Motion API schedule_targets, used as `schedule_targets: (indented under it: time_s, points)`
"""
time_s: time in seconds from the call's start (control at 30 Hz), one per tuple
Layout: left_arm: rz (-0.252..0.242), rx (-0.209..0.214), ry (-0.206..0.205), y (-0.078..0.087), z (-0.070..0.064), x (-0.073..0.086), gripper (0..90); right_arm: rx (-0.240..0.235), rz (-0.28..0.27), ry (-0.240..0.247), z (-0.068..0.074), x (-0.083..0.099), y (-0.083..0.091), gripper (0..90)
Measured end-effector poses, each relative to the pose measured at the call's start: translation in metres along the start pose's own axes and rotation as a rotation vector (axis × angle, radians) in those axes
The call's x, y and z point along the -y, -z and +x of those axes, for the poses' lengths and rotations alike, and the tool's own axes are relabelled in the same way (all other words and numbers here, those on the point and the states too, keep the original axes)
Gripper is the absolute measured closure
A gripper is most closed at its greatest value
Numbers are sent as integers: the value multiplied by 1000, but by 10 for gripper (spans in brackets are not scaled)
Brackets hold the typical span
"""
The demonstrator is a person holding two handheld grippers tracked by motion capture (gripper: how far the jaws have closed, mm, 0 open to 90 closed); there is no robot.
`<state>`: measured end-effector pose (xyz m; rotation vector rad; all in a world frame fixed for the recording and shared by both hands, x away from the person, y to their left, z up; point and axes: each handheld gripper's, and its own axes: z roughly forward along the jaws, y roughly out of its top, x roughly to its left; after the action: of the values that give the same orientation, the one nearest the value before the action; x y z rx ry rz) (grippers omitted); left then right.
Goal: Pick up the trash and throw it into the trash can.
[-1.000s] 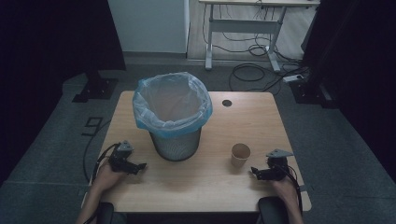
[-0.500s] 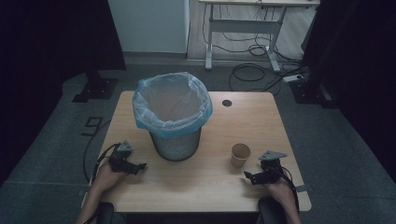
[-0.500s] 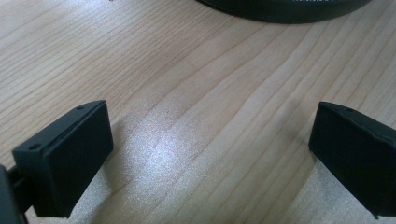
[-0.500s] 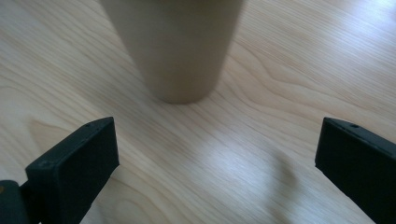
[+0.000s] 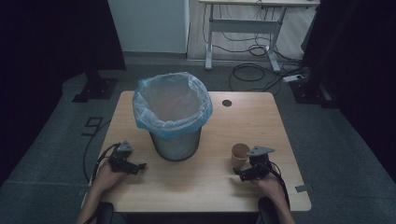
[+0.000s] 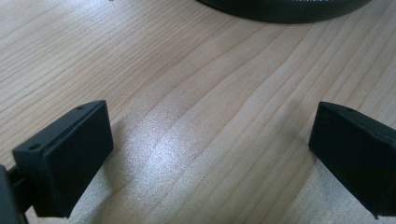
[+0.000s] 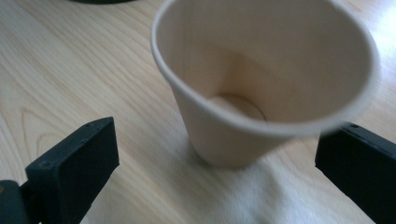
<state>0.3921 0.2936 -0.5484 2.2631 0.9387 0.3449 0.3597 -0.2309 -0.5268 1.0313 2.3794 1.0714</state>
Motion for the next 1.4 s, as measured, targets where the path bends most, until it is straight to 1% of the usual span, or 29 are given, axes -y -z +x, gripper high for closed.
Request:
schedule_targets:
  time_s: [0.03,0.07,0.1,0.13,0.17,0.2,0.23,0.27,0.3,0.33,0.37,0.43,0.47,0.57,0.6,0.63,0.7,0.87,0.93,0.97,1.0,1.03,1.07,1.2,1.23,1.27,1.33,1.4]
  points:
    - [0,0,0,0,0,0,0,2,2,6,0,-2,-1,0]
    - [0,0,0,0,0,0,0,14,4,13,0,-6,-4,0]
    - [0,0,0,0,0,0,0,14,4,13,0,-6,-4,0]
    - [0,0,0,0,0,0,0,24,-2,8,-3,-9,-5,0]
    - [0,0,0,0,0,0,0,24,-2,8,-3,-9,-5,0]
    - [0,0,0,0,0,0,0,28,-4,-8,-5,-12,-6,3]
    - [0,0,0,0,0,0,0,28,-4,-8,-5,-12,-6,3]
    - [0,0,0,0,0,0,0,26,-7,-13,-7,-14,-7,39]
    - [0,0,0,0,0,0,0,26,-7,-13,-7,-14,-7,39]
    - [0,0,0,0,0,0,0,25,-15,-21,-7,-16,-7,97]
    - [0,0,0,0,0,0,0,25,-15,-21,-7,-16,-7,97]
    - [0,0,0,0,0,0,0,23,-23,-31,-8,-19,-7,182]
    - [0,0,0,0,0,0,0,18,-26,-31,-8,-20,-7,240]
    - [0,0,0,0,0,0,0,6,-31,-21,-7,-22,-6,245]
    - [0,0,0,0,0,0,0,7,-19,-21,-6,-24,-6,249]
    - [0,0,0,0,0,0,0,7,-19,-21,-6,-24,-6,249]
    - [0,0,0,0,0,0,0,-7,-16,-22,-6,-28,-4,253]
    - [0,0,0,0,0,0,0,-23,-15,-23,-6,-37,1,255]
    - [0,0,-2,0,0,0,0,-36,-20,-27,-7,-47,5,255]
    - [0,0,-2,0,0,0,0,-36,-20,-27,-7,-47,5,255]
    - [-1,0,0,0,0,0,0,-45,-23,-29,-7,-53,8,256]
    - [-1,0,0,0,0,0,0,-45,-23,-29,-7,-53,8,256]
    - [-1,0,0,0,0,0,0,-58,-25,-27,-7,-60,11,256]
    - [-1,0,0,0,0,0,0,-84,-24,-25,-7,-75,16,258]
    - [-1,0,0,0,0,0,0,-84,-24,-25,-7,-75,16,258]
    - [-1,0,0,0,0,0,0,-96,-24,-29,-8,-81,18,259]
    - [-1,0,0,0,0,0,0,-104,-23,-30,-8,-85,20,259]
    - [0,0,0,0,0,0,0,-120,-27,-37,-9,-96,24,260]
